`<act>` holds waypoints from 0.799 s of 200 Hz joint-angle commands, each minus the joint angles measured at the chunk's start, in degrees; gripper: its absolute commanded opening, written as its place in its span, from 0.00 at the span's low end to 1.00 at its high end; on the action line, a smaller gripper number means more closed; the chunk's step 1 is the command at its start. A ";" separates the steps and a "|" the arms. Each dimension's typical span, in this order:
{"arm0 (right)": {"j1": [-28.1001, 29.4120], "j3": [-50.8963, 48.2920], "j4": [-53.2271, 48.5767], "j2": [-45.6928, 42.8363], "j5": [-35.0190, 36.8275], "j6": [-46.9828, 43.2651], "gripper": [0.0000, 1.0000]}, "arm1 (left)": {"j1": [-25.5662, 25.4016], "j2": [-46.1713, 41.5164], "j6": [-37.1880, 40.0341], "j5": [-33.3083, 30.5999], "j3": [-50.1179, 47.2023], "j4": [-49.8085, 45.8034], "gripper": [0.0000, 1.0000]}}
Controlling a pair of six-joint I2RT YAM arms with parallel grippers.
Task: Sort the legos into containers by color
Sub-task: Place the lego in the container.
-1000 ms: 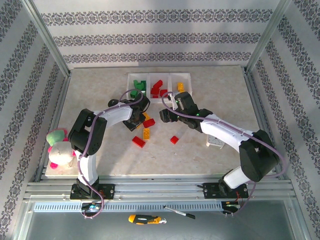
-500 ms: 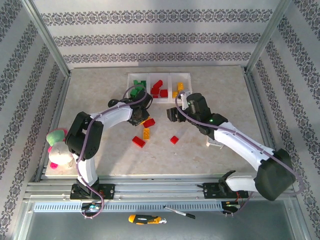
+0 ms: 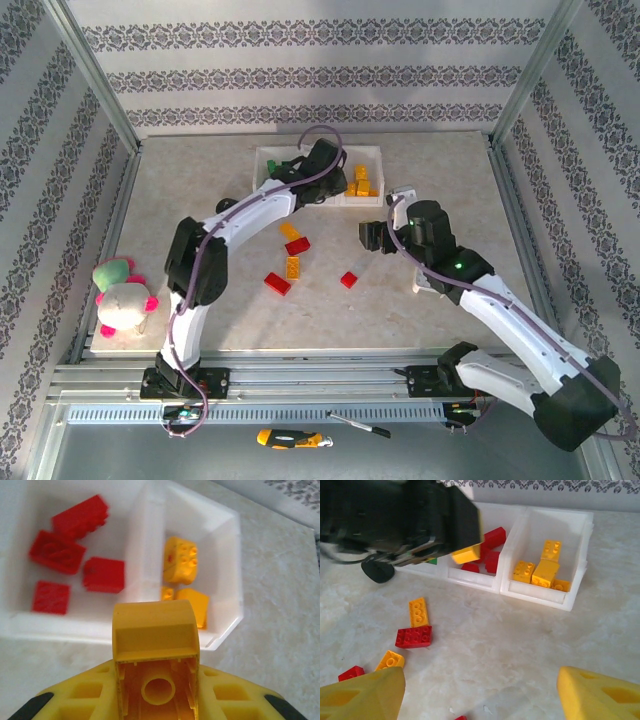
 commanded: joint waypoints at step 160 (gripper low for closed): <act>-3.24 -2.27 -3.42 -2.69 0.01 -1.06 0.80 | 0.28 31.21 26.17 -6.03 40.13 6.95 0.37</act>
